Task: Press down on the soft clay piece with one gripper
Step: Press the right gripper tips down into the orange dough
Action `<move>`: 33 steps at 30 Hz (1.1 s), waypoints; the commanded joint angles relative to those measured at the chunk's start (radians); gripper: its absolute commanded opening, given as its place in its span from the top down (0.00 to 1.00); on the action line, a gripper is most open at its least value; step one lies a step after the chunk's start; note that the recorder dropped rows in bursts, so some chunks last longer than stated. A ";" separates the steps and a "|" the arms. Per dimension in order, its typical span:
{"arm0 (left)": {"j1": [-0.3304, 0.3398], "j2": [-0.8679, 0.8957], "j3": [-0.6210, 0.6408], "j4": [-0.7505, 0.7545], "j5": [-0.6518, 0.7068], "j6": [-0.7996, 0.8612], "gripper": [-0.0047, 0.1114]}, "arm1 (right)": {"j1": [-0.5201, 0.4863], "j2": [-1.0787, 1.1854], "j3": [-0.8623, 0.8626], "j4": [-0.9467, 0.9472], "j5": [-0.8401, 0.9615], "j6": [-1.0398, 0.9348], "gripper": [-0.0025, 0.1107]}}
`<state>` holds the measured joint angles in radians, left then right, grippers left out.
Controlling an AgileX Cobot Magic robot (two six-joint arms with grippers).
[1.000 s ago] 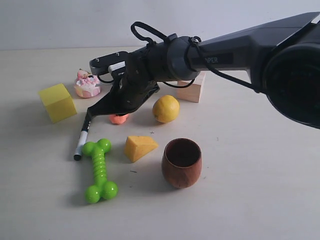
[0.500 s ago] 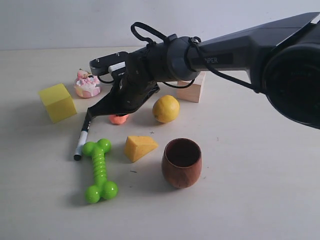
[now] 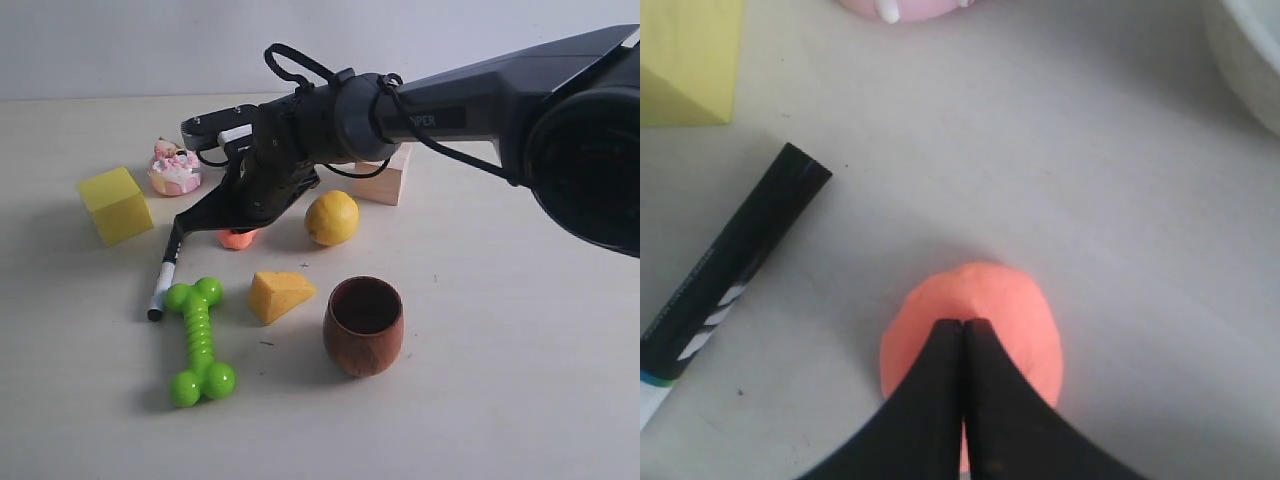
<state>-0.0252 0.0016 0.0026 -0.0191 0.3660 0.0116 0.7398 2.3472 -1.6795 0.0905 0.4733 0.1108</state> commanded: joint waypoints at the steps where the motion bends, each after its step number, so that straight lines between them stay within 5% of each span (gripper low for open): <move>1: -0.005 -0.002 -0.003 -0.003 -0.011 0.000 0.96 | 0.004 0.027 0.006 0.016 0.082 -0.014 0.98; 33: -0.005 -0.002 -0.003 -0.003 -0.011 0.000 0.96 | 0.004 0.051 0.006 -0.018 0.136 -0.016 0.98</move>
<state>-0.0252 0.0016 0.0026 -0.0191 0.3660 0.0116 0.7398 2.3590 -1.6902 0.0824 0.5043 0.1025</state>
